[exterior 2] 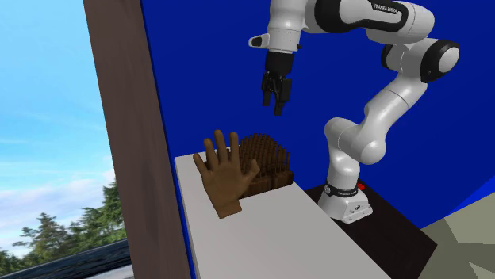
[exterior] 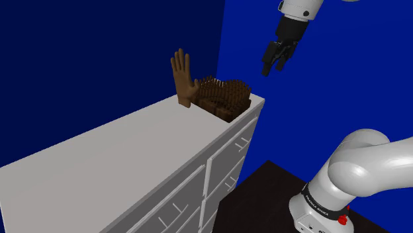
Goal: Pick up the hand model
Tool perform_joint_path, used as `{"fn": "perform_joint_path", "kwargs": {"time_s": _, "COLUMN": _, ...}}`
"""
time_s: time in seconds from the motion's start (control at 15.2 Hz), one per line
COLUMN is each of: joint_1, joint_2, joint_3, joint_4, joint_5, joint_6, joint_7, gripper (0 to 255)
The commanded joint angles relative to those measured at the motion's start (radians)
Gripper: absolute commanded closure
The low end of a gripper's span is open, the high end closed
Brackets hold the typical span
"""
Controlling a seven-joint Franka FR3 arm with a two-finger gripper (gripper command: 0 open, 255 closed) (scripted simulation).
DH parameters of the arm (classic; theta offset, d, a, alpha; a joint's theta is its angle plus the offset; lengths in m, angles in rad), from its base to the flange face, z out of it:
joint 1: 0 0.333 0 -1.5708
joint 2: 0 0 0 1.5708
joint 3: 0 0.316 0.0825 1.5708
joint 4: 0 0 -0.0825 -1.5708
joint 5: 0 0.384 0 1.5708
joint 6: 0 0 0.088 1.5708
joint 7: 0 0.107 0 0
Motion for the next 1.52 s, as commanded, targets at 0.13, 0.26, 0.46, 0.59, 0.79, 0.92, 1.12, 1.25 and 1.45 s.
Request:
{"fn": "perform_joint_path", "kwargs": {"time_s": 0.13, "joint_1": 0.011, "joint_2": 0.048, "joint_3": 0.043, "joint_4": 0.034, "joint_5": 0.015, "joint_6": 0.010, "joint_7": 0.037, "gripper": 0}}
{"fn": "perform_joint_path", "kwargs": {"time_s": 0.26, "joint_1": 0.021, "joint_2": 0.099, "joint_3": 0.086, "joint_4": 0.073, "joint_5": 0.026, "joint_6": 0.019, "joint_7": 0.075, "gripper": 0}}
{"fn": "perform_joint_path", "kwargs": {"time_s": 0.46, "joint_1": 0.032, "joint_2": 0.181, "joint_3": 0.148, "joint_4": 0.139, "joint_5": 0.035, "joint_6": 0.030, "joint_7": 0.132, "gripper": 0}}
{"fn": "perform_joint_path", "kwargs": {"time_s": 0.59, "joint_1": 0.038, "joint_2": 0.239, "joint_3": 0.190, "joint_4": 0.188, "joint_5": 0.036, "joint_6": 0.034, "joint_7": 0.170, "gripper": 0}}
{"fn": "perform_joint_path", "kwargs": {"time_s": 0.79, "joint_1": 0.045, "joint_2": 0.332, "joint_3": 0.252, "joint_4": 0.271, "joint_5": 0.028, "joint_6": 0.036, "joint_7": 0.230, "gripper": 0}}
{"fn": "perform_joint_path", "kwargs": {"time_s": 0.92, "joint_1": 0.049, "joint_2": 0.398, "joint_3": 0.293, "joint_4": 0.332, "joint_5": 0.015, "joint_6": 0.034, "joint_7": 0.272, "gripper": 0}}
{"fn": "perform_joint_path", "kwargs": {"time_s": 1.12, "joint_1": 0.056, "joint_2": 0.505, "joint_3": 0.356, "joint_4": 0.434, "joint_5": -0.015, "joint_6": 0.024, "joint_7": 0.339, "gripper": 0}}
{"fn": "perform_joint_path", "kwargs": {"time_s": 1.25, "joint_1": 0.063, "joint_2": 0.582, "joint_3": 0.397, "joint_4": 0.509, "joint_5": -0.043, "joint_6": 0.012, "joint_7": 0.385, "gripper": 0}}
{"fn": "perform_joint_path", "kwargs": {"time_s": 1.45, "joint_1": 0.068, "joint_2": 0.600, "joint_3": 0.408, "joint_4": 0.499, "joint_5": -0.051, "joint_6": 0.035, "joint_7": 0.400, "gripper": 0}}
